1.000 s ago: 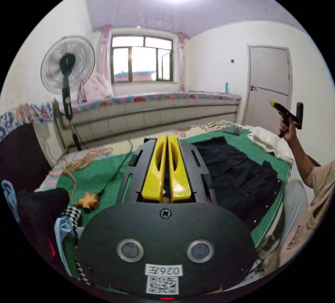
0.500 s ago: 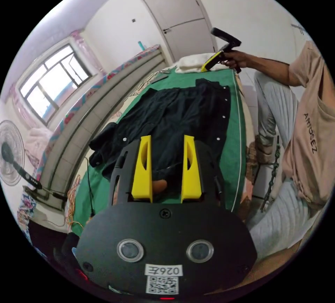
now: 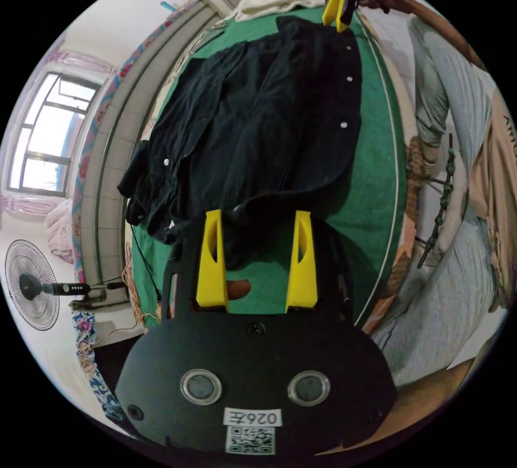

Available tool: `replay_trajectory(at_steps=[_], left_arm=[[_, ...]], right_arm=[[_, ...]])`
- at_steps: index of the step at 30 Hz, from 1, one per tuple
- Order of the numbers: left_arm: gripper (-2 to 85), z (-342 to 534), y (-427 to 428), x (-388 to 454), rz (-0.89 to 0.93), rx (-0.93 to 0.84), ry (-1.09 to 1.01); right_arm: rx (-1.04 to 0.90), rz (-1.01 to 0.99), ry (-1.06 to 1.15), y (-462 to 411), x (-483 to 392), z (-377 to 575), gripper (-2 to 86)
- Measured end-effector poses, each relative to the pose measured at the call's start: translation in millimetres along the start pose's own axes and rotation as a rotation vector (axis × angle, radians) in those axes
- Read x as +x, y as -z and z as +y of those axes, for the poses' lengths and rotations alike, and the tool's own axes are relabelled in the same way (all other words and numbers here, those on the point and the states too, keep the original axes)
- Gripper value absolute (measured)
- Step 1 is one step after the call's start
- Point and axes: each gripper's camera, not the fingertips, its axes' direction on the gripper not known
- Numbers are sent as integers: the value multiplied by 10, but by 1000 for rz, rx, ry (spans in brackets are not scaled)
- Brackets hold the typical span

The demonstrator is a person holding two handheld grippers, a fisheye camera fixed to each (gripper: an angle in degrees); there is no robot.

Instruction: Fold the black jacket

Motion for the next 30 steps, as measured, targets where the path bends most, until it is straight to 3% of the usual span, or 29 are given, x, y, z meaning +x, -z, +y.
replay_trajectory(at_steps=[4,9,15,21,23,25,28,30], left_arm=[[133,-28,55,-207,51,62,55],[79,-80,-4,-323,100,52,20],[59,116,199,-640,120,141,65],[61,433,394,-1324,173,335,243],[79,460,397,-1752,160,428,424],[108,514,165,-2335,161,476,749],[98,606,-386,-2621,213,304,936],[87,676,-700,-2643,233,148,949]], right_arm=[[-80,109,56,-110,-66,-94,112],[-93,90,22,-77,156,-116,8],[52,-241,26,270,671,117,-14],[460,-724,-40,546,1468,273,-12],[603,-822,-141,490,1781,92,1],[691,-789,-289,410,1975,-108,38],[653,-566,-412,246,2046,-404,85],[639,-529,-433,156,2052,-497,89]])
